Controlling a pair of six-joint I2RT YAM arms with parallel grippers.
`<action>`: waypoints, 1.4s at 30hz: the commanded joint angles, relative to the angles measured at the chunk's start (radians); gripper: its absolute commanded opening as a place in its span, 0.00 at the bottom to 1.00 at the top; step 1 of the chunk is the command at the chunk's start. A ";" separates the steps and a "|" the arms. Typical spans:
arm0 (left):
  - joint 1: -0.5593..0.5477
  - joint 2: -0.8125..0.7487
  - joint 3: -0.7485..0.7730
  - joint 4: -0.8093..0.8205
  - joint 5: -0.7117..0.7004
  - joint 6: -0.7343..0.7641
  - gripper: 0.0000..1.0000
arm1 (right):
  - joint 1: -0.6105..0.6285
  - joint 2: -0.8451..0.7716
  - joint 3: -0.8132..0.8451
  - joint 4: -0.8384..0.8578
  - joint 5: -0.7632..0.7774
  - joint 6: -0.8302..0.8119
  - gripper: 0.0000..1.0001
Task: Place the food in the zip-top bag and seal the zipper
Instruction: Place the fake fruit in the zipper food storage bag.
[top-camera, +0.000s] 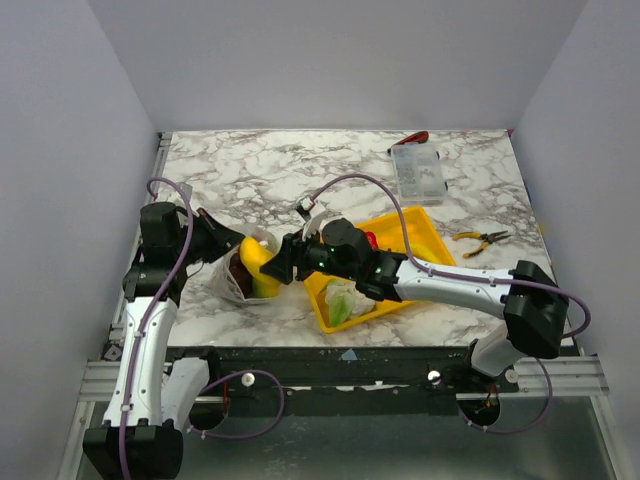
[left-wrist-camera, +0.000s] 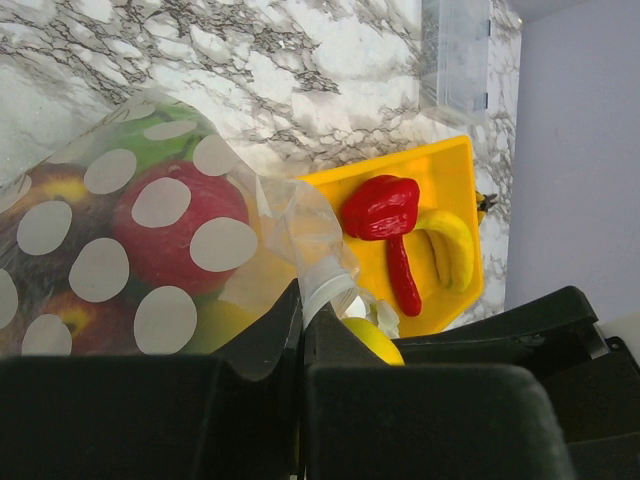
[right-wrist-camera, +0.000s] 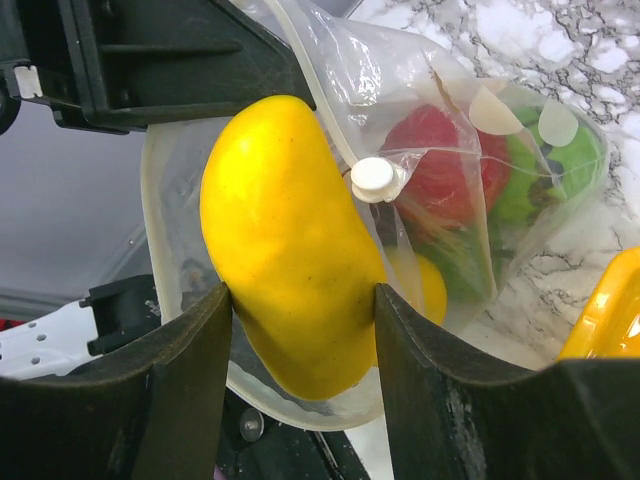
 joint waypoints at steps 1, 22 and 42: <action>0.003 -0.014 0.000 0.028 0.030 -0.032 0.00 | 0.013 0.027 -0.010 0.082 0.042 0.052 0.00; 0.005 -0.021 0.029 -0.012 -0.032 0.007 0.00 | 0.016 0.102 0.111 -0.129 0.061 -0.033 0.40; 0.005 -0.017 0.047 -0.030 -0.070 0.052 0.00 | 0.014 -0.054 0.062 -0.301 0.215 -0.094 0.66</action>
